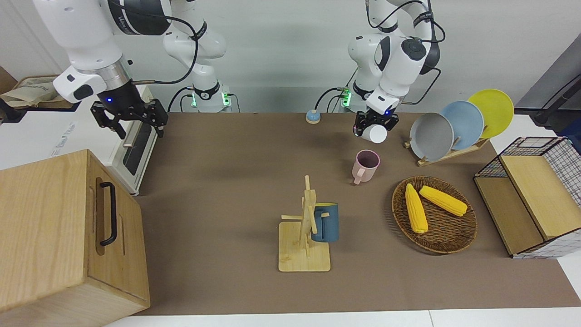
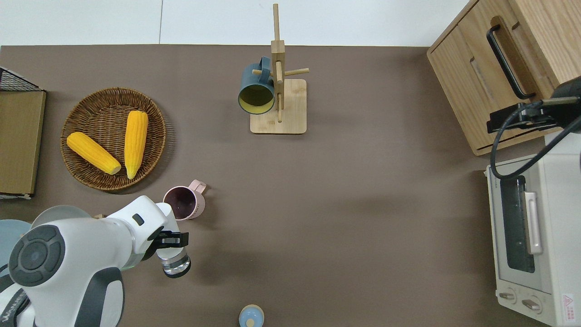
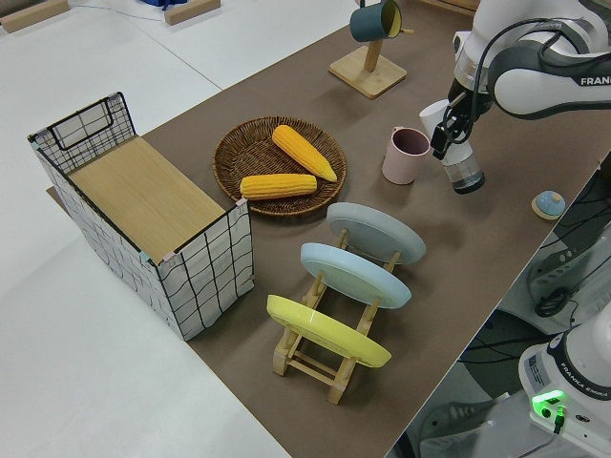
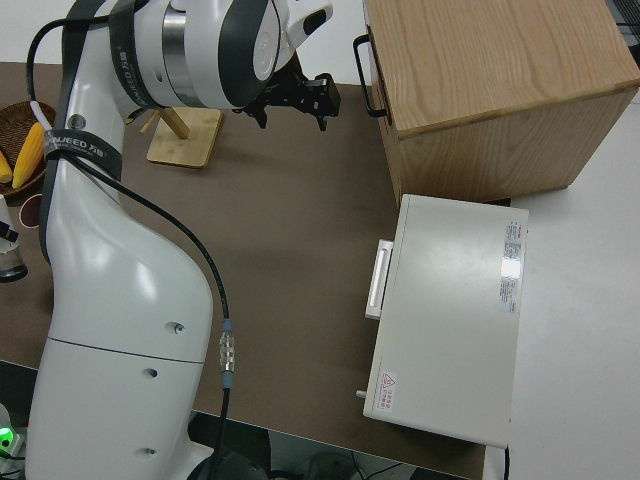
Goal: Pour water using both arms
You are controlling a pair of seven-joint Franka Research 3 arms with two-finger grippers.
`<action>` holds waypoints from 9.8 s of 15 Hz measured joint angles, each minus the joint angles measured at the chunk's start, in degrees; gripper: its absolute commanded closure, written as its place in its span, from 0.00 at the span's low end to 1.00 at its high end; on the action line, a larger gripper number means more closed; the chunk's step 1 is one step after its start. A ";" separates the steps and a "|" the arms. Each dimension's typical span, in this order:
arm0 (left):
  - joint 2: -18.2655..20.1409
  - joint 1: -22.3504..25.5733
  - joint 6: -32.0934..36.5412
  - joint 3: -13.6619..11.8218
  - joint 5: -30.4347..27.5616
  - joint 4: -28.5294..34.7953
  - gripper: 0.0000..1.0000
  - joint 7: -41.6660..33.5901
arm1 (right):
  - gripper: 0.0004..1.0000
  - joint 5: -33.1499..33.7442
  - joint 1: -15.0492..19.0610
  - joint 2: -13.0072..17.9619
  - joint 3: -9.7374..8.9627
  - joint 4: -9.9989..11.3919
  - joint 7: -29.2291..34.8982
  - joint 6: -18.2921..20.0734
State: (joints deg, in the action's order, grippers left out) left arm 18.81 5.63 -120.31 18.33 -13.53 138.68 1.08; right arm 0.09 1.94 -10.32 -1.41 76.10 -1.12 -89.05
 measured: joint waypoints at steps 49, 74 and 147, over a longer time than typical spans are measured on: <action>-10.44 0.53 14.10 -0.26 6.08 -11.04 1.00 1.17 | 0.01 0.28 -2.33 0.30 -1.32 0.00 -3.68 0.11; 4.56 -0.85 -4.48 -0.22 0.74 5.37 1.00 2.21 | 0.01 0.28 -2.33 0.31 -1.32 0.00 -3.68 0.11; -38.78 33.71 -27.44 -9.09 -25.18 -46.00 0.00 -59.07 | 0.01 0.28 -2.33 0.32 -1.32 0.00 -3.69 0.11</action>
State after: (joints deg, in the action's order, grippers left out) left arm -19.97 39.35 -147.75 9.24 -38.71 92.68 -57.99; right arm 0.37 -0.38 -10.00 -2.73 76.10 -4.81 -88.94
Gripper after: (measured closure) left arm 0.211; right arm 0.009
